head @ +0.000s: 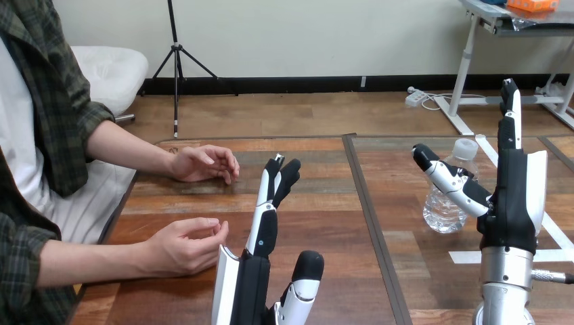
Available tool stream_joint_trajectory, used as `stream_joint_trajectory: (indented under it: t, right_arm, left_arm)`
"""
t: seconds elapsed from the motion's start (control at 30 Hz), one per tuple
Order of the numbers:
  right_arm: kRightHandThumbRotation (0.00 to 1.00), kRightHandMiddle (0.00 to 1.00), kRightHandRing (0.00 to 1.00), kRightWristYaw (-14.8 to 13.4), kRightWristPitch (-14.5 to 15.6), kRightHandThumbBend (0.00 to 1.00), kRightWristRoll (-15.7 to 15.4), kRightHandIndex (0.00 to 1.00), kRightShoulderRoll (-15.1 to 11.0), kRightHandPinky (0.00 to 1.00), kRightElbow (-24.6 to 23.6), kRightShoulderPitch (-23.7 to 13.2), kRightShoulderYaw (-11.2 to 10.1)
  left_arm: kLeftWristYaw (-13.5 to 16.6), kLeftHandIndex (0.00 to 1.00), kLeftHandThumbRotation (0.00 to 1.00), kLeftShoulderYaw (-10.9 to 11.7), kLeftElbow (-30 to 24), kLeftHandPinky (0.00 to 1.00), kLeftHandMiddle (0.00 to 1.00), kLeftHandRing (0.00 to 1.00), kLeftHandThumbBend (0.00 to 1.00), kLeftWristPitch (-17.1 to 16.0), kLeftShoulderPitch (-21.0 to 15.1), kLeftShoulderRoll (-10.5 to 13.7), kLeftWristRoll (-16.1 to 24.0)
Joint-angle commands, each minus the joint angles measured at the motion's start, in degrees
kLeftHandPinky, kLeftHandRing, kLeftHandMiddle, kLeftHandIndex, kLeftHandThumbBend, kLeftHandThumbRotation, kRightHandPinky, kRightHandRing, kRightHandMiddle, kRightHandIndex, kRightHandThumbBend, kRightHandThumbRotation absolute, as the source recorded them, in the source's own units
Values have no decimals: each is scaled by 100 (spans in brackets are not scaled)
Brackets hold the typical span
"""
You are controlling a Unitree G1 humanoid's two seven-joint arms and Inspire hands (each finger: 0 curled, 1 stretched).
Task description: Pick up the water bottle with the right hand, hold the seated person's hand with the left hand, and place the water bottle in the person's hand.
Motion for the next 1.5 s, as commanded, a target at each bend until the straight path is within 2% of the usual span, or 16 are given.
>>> stream_joint_trajectory:
  t: [0.0,0.83,0.9,0.93,0.97,1.03,1.1,1.17,1.33,1.47]
  right_arm:
    - [48,100,100,-48,-5,90,33,100,-84,100,-116,-420,14]
    - [48,100,100,-48,-5,90,33,100,-84,100,-116,-420,15]
    - [48,100,100,282,466,91,294,100,-73,98,307,-728,-13]
    - [47,99,99,483,755,90,434,99,-22,92,277,-831,0]
    - [41,98,97,629,1019,87,564,98,105,87,-131,-788,49]
    - [26,98,96,740,1290,78,642,98,243,82,-775,-629,126]
    - [13,99,97,770,1413,71,647,97,247,85,-950,-572,149]
    - [9,99,98,796,1525,68,661,97,238,87,-1040,-548,159]
    - [2,99,97,853,1736,64,690,97,248,90,-1220,-497,162]
    - [1,98,97,888,1836,64,710,97,266,90,-1322,-467,153]
  left_arm:
    - [8,99,100,19,27,90,93,91,42,-28,-111,-111,-11]
    - [8,99,100,19,27,90,93,91,42,-28,-111,-111,-11]
    - [-34,99,100,-4,42,90,93,91,42,-31,-103,-131,-88]
    - [-13,99,100,2,8,90,93,91,42,-7,-87,-140,-48]
    - [-51,99,100,-18,9,90,93,91,42,2,-76,-150,-95]
    - [-50,100,100,-26,8,91,93,91,43,29,-40,-185,-123]
    - [-42,99,100,-30,29,91,93,91,43,13,-34,-195,-125]
    - [-60,100,100,-40,57,92,93,91,43,-26,-50,-181,-145]
    - [-48,99,100,-23,41,92,93,92,43,8,-49,-196,-126]
    - [-32,99,100,-11,24,91,93,91,44,40,-37,-206,-93]
